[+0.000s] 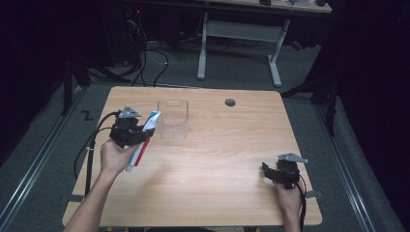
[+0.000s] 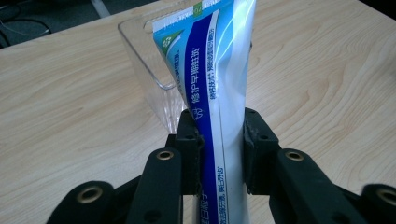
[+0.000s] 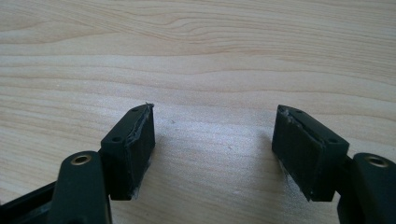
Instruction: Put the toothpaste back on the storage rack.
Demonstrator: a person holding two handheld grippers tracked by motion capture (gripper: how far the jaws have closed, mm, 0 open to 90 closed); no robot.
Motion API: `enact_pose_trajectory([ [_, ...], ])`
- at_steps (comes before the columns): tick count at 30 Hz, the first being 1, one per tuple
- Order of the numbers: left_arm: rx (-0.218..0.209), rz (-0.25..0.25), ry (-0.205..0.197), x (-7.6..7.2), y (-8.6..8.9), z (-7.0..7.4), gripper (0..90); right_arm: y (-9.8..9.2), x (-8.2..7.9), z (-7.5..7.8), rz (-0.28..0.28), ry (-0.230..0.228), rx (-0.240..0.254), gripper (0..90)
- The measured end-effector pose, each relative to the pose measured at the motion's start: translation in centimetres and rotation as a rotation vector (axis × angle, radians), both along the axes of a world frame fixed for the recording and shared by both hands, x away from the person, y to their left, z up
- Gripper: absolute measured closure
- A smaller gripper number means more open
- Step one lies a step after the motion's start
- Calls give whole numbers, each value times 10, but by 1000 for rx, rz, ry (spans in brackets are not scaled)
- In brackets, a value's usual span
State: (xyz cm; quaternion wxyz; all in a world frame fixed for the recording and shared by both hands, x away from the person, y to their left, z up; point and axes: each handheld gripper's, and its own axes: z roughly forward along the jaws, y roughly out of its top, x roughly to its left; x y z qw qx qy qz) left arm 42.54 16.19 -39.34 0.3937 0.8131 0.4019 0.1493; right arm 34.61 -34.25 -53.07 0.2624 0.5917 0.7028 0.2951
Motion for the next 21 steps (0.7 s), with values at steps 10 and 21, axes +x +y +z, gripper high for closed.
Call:
enact_pose_trajectory([
  [10, -17, -42, -38, 6, -16, 18, 719, 0, 0, 0, 0, 0, 1, 301],
  [21, -42, -72, -47, 17, -29, 29, 718, 0, 0, 0, 2, 0, -1, 300],
])
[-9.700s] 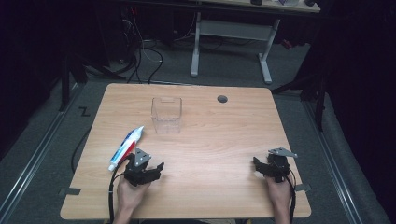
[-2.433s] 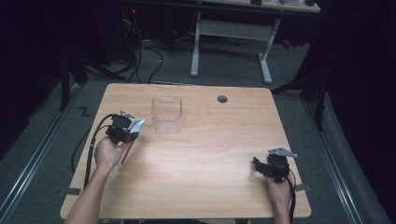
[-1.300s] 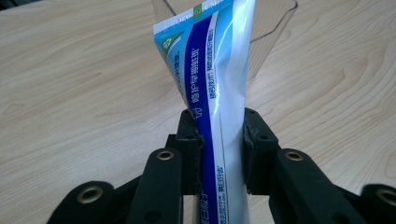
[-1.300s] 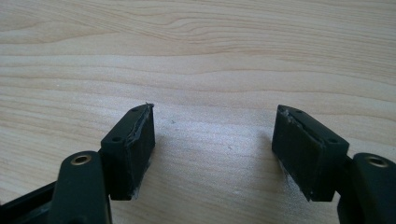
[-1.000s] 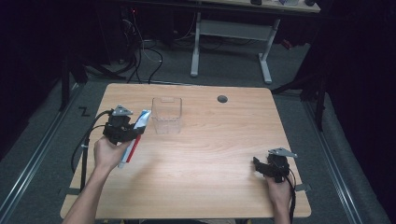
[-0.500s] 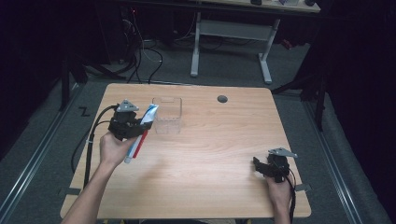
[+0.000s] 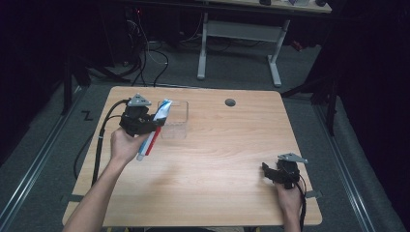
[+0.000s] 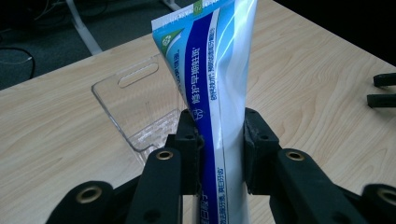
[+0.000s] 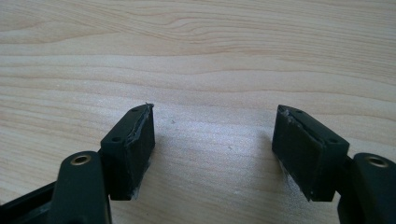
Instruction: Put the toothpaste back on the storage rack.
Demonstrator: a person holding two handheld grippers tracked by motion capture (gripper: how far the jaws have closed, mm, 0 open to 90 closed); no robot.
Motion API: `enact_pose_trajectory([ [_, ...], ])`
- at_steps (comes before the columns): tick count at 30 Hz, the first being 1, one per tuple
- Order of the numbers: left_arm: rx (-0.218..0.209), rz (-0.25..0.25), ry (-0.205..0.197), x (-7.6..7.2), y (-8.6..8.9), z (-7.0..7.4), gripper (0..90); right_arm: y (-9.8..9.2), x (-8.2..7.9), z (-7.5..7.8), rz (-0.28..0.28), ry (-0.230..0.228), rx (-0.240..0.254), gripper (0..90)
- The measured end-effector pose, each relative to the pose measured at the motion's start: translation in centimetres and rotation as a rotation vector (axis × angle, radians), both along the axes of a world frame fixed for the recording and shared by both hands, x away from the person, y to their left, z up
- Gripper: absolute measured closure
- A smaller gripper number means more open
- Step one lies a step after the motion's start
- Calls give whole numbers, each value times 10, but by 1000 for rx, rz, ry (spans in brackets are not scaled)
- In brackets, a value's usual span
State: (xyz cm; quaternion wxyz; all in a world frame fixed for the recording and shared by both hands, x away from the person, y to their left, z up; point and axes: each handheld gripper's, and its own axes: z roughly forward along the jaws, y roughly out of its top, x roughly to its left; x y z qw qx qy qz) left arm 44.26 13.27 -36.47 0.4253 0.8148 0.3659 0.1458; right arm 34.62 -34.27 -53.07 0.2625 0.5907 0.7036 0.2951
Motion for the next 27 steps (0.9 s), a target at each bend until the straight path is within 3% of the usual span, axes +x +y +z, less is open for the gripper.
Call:
enact_pose_trajectory([
  [27, 1, 3, -34, 26, -16, 13, 718, 0, 0, 0, 0, 0, 0, 300],
])
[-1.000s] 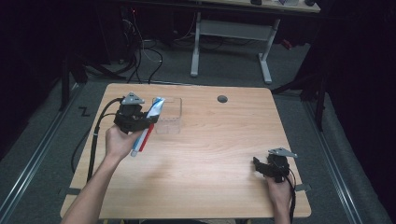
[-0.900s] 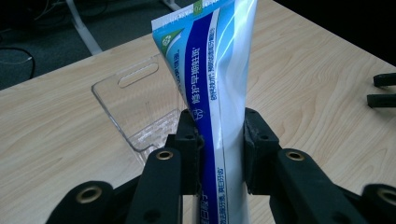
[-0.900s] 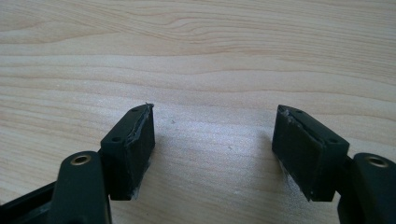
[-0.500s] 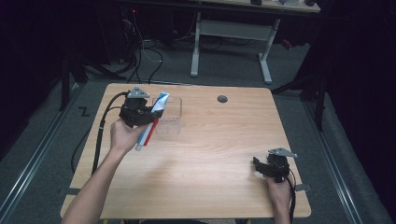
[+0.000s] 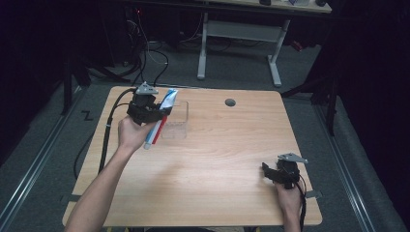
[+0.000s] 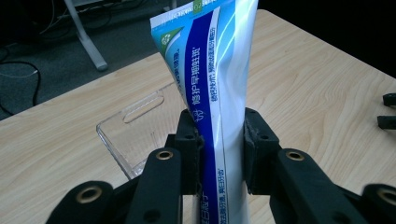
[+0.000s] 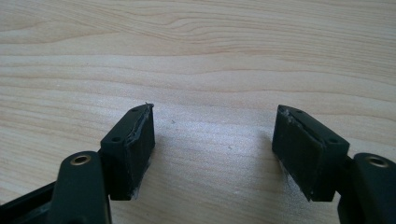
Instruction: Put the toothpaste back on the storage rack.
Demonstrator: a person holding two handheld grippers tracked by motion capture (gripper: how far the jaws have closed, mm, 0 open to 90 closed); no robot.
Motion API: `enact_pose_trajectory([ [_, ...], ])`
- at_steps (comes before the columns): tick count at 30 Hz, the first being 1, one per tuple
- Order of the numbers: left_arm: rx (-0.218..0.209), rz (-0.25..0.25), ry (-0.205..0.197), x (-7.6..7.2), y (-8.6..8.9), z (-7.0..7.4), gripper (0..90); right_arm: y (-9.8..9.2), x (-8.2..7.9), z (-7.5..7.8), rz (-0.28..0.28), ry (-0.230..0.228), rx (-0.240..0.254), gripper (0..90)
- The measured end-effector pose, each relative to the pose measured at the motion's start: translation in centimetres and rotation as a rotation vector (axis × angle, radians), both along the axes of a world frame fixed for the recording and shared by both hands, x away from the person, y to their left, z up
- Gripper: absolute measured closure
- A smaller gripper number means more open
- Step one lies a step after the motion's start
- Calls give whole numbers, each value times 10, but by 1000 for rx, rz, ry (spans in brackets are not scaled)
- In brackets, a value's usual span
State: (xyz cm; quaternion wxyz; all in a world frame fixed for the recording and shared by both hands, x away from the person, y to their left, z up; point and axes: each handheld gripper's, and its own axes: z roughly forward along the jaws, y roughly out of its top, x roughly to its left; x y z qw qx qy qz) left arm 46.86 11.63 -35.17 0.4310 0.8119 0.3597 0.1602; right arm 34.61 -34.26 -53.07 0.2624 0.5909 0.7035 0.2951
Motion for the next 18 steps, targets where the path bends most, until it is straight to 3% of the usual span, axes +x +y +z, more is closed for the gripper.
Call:
enact_pose_trajectory([
  [18, -4, 28, -19, 15, -3, 4, 718, 0, 0, 0, -1, 1, 2, 299],
])
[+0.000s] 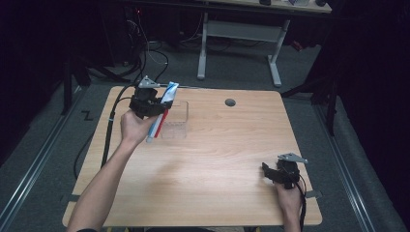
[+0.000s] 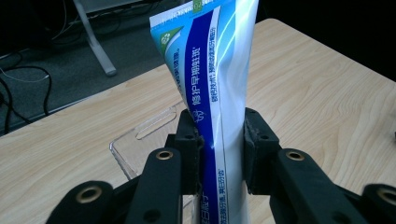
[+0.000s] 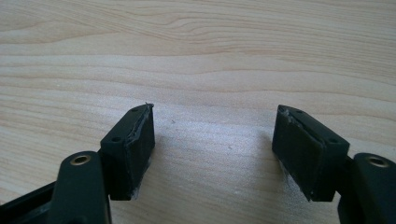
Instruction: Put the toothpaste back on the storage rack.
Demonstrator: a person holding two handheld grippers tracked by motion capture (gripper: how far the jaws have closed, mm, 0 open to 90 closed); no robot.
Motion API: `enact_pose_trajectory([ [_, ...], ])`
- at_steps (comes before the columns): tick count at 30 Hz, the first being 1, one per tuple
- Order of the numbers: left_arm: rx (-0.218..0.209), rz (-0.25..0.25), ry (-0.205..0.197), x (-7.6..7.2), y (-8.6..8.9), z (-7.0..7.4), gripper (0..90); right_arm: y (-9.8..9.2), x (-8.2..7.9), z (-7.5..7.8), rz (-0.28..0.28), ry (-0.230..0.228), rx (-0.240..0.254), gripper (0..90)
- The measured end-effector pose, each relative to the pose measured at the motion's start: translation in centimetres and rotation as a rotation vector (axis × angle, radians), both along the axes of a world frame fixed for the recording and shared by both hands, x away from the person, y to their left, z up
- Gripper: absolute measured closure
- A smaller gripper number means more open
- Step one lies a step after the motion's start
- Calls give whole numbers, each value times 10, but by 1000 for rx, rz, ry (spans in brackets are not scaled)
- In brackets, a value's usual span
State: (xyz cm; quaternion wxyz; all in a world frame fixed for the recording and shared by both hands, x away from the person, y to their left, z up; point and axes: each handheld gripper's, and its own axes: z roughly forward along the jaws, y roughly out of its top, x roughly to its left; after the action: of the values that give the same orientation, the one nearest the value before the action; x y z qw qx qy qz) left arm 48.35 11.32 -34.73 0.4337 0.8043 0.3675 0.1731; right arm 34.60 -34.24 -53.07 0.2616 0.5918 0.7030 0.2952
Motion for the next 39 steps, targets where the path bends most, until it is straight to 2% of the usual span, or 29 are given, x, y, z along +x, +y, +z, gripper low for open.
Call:
enact_pose_trajectory([
  [3, -17, 9, -3, 3, 1, 2, 718, 0, 0, 0, 0, 0, 0, 299],
  [16, -27, 42, -3, 20, -1, 6, 718, 0, 0, 0, 0, 0, -1, 299],
  [32, -26, 94, -27, 38, -1, 5, 717, 0, 0, 0, 1, 1, -1, 300],
  [39, -7, 111, -43, 42, -2, 1, 716, 0, 0, 0, 0, 1, -1, 300],
])
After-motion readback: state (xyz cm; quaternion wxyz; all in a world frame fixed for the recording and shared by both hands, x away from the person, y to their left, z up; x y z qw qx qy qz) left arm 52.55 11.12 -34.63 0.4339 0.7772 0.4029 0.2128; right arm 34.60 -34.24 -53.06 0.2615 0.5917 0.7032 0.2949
